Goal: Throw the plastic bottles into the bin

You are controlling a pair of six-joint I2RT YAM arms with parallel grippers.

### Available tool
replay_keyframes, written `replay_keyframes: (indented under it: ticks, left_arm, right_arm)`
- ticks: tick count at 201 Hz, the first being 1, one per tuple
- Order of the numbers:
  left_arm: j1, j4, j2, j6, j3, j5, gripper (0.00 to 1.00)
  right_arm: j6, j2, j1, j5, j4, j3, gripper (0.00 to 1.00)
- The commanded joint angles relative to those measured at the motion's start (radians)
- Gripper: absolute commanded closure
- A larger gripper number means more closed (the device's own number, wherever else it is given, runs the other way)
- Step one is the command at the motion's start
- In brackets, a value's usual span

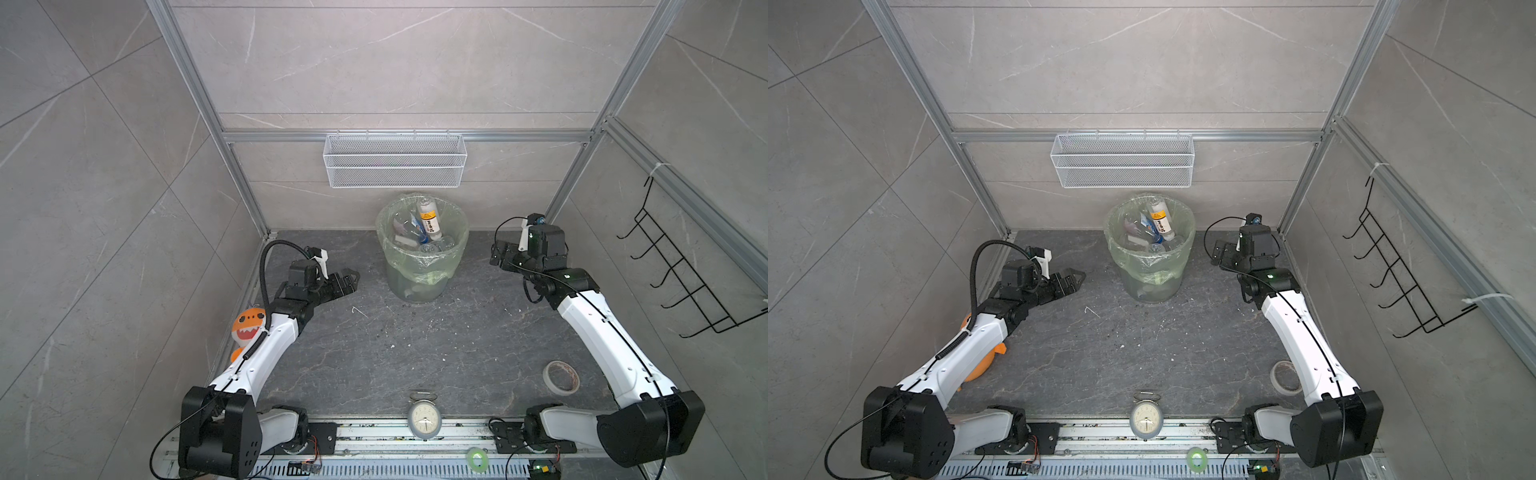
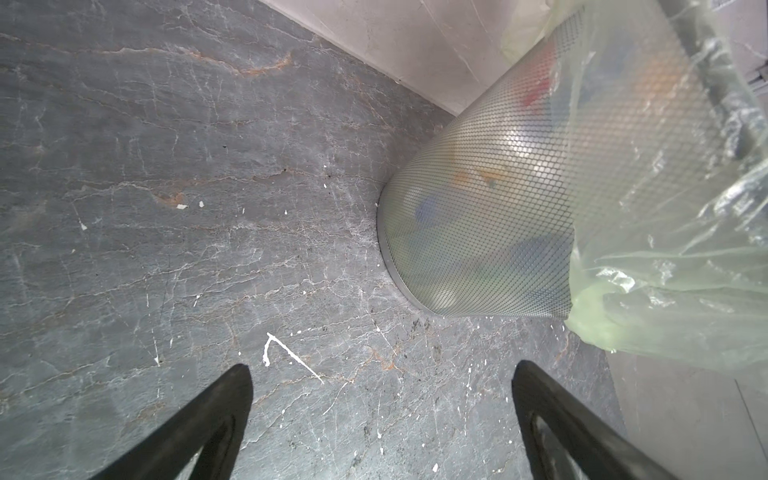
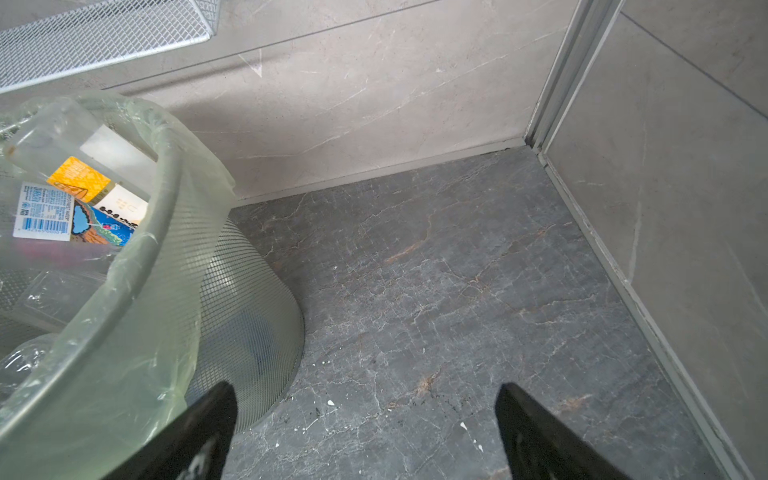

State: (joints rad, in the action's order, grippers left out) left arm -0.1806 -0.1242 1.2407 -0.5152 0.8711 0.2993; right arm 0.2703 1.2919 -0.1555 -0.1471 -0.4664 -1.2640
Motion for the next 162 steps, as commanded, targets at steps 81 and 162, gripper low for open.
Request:
replay_keyframes:
  ticks: [81, 162]
  left_arm:
    - [0.05, -0.067, 0.005, -0.061, 0.11, -0.177, 0.0]
    - [0.063, 0.177, -0.067, 0.096, -0.065, -0.368, 0.0]
  right_arm:
    - [0.118, 0.009, 0.065, 0.058, 0.153, 0.104, 0.0]
    - [0.038, 0.038, 0.068, 0.113, 0.375, 0.202, 0.01]
